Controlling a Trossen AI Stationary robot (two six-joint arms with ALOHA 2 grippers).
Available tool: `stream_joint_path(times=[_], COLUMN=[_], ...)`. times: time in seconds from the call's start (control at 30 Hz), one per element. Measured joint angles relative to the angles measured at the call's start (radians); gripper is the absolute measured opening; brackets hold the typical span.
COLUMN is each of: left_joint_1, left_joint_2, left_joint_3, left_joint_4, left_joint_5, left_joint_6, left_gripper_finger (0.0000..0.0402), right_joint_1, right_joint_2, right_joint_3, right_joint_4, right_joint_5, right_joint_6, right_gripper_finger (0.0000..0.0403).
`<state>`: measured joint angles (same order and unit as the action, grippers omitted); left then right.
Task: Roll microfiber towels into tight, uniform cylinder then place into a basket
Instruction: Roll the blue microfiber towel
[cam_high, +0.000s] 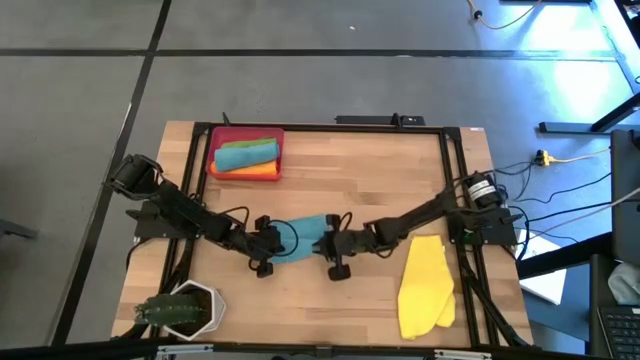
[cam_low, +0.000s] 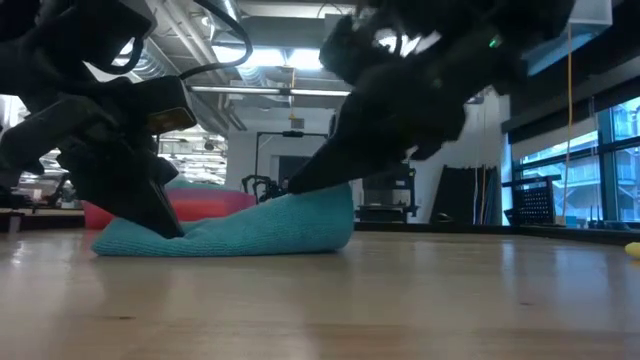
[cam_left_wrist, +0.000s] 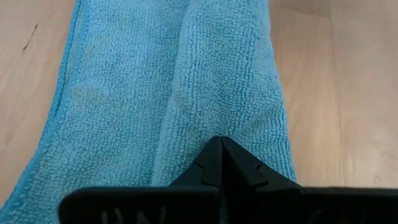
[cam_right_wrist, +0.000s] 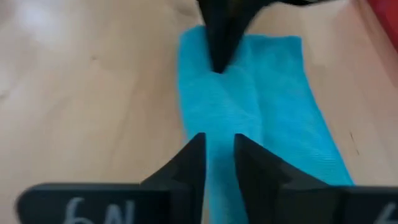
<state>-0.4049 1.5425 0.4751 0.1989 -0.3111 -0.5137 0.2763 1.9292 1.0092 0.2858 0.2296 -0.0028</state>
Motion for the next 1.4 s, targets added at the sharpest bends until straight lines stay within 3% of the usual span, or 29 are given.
stream_joint_path(times=[0.27, 0.77, 0.97, 1.2, 1.4], left_joint_1=[0.000, -0.016, -0.064, -0.161, -0.174], left_joint_2=[0.000, -0.123, -0.169, -0.046, 0.120], left_joint_3=[0.000, 0.000, 0.034, 0.167, 0.342], left_joint_4=[0.003, 0.000, 0.022, -0.052, -0.302], left_joint_5=[0.003, -0.055, -0.074, -0.136, -0.256], left_joint_6=[0.000, 0.089, 0.199, 0.428, 0.466], left_gripper_finger=[0.0004, 0.0084, 0.0101, 0.0101, 0.0104], right_joint_1=[-0.085, -0.129, -0.132, -0.160, -0.170], right_joint_2=[0.031, 0.084, 0.086, 0.086, 0.086], right_joint_3=[-0.001, -0.001, -0.001, -0.001, -0.001], right_joint_4=[0.009, -0.009, -0.013, -0.017, -0.019], right_joint_5=[-0.018, -0.064, -0.066, -0.114, -0.148], right_joint_6=[0.058, 0.109, 0.133, 0.204, 0.228], right_gripper_finger=[0.0041, 0.0037, 0.0038, 0.0038, 0.0038])
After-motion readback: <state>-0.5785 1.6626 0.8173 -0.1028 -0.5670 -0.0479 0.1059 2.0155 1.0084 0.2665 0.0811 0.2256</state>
